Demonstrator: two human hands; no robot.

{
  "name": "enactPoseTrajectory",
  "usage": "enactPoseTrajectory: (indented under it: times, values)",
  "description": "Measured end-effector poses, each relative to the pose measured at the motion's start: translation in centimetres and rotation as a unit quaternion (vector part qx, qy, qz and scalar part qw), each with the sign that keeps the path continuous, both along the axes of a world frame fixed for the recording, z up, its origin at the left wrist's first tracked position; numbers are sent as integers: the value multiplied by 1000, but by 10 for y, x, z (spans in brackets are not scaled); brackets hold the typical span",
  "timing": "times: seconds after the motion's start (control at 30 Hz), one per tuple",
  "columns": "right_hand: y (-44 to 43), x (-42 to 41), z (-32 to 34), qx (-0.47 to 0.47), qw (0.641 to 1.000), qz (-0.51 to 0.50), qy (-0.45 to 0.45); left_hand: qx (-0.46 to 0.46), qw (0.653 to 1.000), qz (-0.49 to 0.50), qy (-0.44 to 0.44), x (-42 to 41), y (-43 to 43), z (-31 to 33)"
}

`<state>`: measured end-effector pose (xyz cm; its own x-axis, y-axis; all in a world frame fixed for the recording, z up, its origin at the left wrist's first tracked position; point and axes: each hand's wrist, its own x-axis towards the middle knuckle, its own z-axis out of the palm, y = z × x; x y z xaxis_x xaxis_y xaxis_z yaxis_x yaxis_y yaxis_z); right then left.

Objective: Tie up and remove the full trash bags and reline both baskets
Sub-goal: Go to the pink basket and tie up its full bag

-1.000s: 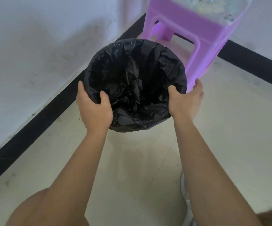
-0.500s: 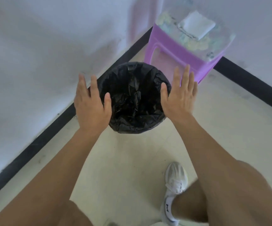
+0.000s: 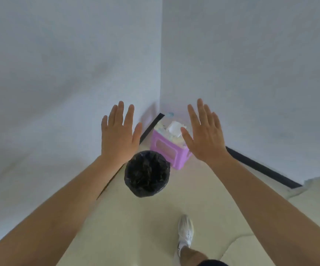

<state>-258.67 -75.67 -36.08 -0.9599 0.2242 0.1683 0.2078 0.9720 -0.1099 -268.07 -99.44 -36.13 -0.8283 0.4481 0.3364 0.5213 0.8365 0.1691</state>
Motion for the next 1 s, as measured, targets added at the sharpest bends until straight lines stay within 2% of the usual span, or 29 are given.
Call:
enactPoseTrajectory:
  times: [0.1, 0.2, 0.3, 0.5, 0.73, 0.9, 1.0]
  values:
    - [1, 31, 98, 24, 998, -23, 58, 32, 997, -39, 50, 14, 11, 101]
    - [0, 94, 159, 51, 991, -74, 97, 71, 988, -107, 89, 50, 22, 168]
    - [0, 170, 192, 60, 979, -144, 135, 115, 974, -170, 94, 99, 44, 207]
    - [16, 343, 251, 130, 943, -280, 124, 147, 931, -329, 52, 223, 136, 254]
    - [8, 586, 285, 162, 858, -472, 120, 158, 832, -530, 49, 428, 214, 304]
    - [-33, 770, 294, 194, 764, -599, 145, 173, 743, -645, 48, 607, 246, 329]
    - [-72, 883, 285, 191, 704, -671, 133, 175, 687, -704, 41, 731, 249, 323]
